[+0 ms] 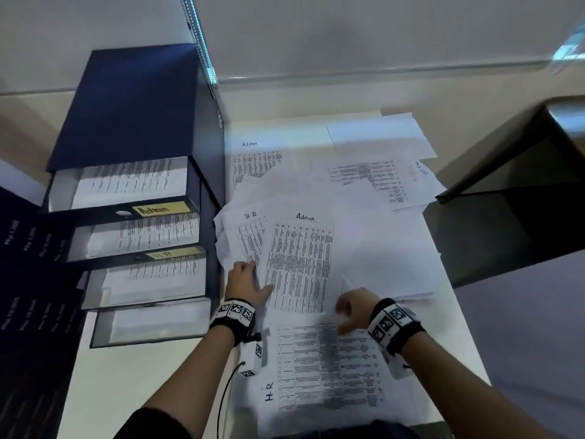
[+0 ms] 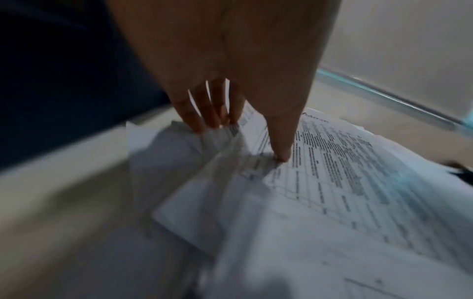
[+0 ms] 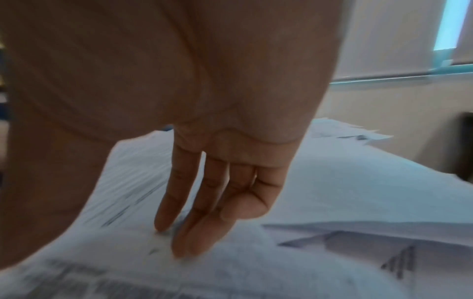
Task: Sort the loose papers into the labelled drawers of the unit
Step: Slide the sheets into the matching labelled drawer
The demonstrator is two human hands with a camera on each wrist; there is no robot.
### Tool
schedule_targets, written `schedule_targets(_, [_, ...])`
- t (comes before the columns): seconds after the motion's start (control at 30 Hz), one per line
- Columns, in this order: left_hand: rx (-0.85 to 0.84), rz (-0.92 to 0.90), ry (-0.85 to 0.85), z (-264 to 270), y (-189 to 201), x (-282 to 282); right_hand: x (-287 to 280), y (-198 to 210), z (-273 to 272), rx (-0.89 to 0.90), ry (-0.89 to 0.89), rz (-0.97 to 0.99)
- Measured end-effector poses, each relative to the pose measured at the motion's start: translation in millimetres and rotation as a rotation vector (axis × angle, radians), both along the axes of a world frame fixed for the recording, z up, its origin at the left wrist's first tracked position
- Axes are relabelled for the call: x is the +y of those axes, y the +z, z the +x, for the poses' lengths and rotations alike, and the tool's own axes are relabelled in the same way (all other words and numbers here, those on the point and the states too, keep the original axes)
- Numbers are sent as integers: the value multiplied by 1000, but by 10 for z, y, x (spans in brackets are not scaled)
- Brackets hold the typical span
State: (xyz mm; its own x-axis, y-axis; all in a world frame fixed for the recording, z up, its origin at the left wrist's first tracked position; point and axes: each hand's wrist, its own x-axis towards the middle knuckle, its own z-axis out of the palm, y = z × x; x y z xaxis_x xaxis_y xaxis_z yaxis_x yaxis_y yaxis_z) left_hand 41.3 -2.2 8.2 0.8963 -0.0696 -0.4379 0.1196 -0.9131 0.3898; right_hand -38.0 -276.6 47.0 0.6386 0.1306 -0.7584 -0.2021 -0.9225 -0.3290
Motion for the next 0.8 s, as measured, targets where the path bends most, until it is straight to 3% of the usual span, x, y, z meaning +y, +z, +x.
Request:
schedule_targets(0.13, [42,-131,140,21,-9,-103,332,-177,-118,-125,281,-139])
schedule_targets(0.23, [79,-169,187,84,2,-167,397,-196,-152,-65,292,-99])
schedule_targets(0.33, [134,-158,125,108,14,-202,197,-77,-36,-59,241,-81])
schedule_targets(0.43, [73,-233,108,77,32,-233,-192,194,189,-108,148,-86])
schedule_targets(0.53, [-56,-288,401,192,62,-167,-567,577,468,-254,-93,-23])
schedule_targets(0.6, [-36,-244,491,310,33,-111,-719,785,637,-416,-331,96])
schedule_targets(0.67, [-30,-244,555,424,-66,-66,-765,822,788,-497,-496,94])
schedule_targets(0.73, [-8,-304,610,488,-10,-76,-745,650,927,-434,-595,17])
schedule_targets(0.8, [43,-372,664,530,70,-96,-689,325,951,-226,-616,-67])
